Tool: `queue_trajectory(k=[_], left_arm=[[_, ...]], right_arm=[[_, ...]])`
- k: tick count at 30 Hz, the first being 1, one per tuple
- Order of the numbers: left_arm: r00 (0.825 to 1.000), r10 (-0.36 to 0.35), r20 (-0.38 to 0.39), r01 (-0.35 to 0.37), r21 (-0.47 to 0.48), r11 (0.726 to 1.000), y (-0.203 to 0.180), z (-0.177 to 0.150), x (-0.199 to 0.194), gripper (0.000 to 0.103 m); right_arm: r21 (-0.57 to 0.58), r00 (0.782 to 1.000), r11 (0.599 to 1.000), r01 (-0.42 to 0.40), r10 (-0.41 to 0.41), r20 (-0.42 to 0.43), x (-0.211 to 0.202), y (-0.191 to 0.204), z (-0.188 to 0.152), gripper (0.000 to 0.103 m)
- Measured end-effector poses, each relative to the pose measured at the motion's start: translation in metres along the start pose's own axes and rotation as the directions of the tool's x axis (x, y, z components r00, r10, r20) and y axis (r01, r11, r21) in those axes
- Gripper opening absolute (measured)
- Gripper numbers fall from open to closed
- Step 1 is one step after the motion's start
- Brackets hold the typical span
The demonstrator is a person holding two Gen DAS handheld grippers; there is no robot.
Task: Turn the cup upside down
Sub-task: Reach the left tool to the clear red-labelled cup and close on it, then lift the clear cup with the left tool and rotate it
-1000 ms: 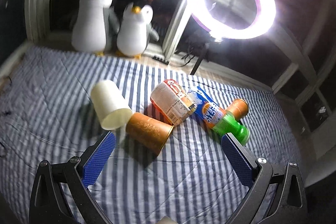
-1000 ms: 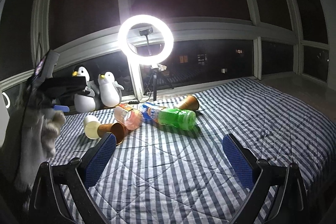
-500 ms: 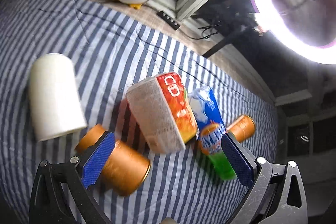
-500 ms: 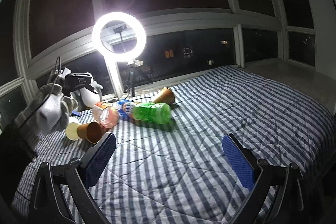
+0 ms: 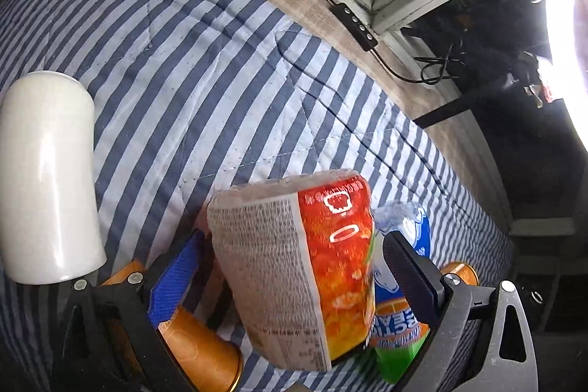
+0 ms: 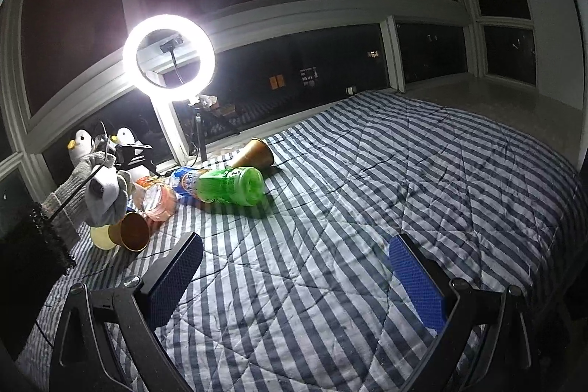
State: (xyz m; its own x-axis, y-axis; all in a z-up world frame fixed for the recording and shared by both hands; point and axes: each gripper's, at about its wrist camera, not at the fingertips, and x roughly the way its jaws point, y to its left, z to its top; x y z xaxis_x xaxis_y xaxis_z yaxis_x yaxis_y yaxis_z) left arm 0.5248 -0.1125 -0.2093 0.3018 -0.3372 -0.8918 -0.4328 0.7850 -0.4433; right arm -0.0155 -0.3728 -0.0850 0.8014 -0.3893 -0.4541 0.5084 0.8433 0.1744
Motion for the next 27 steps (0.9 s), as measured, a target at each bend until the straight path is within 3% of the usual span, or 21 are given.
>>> queue_trajectory(k=[7, 15, 27], left_arm=[[1.000, 0.028, 0.007, -0.028, -0.018, 0.999, 0.000, 0.009, 0.018, 0.097], [0.996, 0.087, 0.030, -0.089, 0.069, 0.994, -0.015, 0.003, 0.027, 0.091], [1.000, 0.002, 0.014, -0.004, 0.102, 0.995, -0.011, 0.011, 0.003, 0.091]], right_arm=[[0.012, 1.000, 1.000, -0.005, 0.005, -0.011, 0.007, -0.004, 0.000, 0.100], [0.009, 1.000, 1.000, -0.012, 0.012, -0.012, 0.009, 0.000, 0.000, 0.100], [0.034, 0.999, 0.999, -0.021, 0.022, -0.028, 0.012, -0.004, -0.003, 0.100]])
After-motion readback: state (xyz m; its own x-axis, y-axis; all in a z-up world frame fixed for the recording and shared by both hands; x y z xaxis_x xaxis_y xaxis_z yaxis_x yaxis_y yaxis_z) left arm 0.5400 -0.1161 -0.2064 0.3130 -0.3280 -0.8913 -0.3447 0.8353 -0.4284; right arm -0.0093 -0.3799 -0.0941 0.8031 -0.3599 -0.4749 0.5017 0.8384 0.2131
